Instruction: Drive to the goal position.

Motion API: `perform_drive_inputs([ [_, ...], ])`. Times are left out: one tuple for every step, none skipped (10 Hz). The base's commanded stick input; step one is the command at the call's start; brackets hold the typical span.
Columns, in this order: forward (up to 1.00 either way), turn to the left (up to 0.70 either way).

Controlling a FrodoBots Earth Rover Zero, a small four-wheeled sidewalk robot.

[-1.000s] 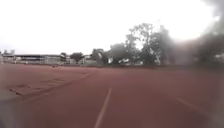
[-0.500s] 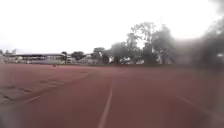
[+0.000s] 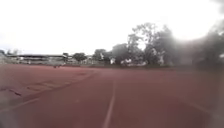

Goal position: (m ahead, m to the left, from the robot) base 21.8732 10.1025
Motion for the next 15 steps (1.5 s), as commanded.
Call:
perform_drive_inputs([
  [0.7,-0.33],
  [0.7,-0.3],
  [0.7,-0.22],
  [0.7,-0.05],
  [0.7,0.0],
  [0.7,0.0],
  [0.7,0.0],
  [0.7,0.0],
  [0.7,0.0],
  [0.7,0.0],
  [0.7,0.0],
  [0.7,0.0],
  [0.7,0.0],
  [0.7,0.0],
  [0.7,0.0],
])
